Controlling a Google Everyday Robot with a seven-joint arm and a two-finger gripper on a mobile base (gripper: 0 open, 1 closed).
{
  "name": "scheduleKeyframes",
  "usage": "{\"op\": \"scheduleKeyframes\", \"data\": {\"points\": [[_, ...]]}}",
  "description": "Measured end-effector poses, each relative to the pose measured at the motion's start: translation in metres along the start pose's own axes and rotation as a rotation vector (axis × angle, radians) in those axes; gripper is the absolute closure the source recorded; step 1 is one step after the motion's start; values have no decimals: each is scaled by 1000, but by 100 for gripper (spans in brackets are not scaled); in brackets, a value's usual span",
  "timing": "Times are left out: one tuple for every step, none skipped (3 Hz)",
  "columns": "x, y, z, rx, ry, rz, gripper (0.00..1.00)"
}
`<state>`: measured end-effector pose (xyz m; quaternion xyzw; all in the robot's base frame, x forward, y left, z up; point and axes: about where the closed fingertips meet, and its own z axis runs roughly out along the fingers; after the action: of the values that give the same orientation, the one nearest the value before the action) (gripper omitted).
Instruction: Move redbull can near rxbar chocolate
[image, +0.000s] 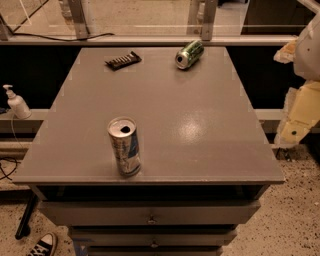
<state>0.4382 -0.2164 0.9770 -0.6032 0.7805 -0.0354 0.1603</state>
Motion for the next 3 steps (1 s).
{"op": "scheduleKeyframes", "data": {"points": [[0,0,0,0,0,0,0],[-6,7,8,-17,-65,24,0],[-15,20,32,-64,-206,83,0]]}}
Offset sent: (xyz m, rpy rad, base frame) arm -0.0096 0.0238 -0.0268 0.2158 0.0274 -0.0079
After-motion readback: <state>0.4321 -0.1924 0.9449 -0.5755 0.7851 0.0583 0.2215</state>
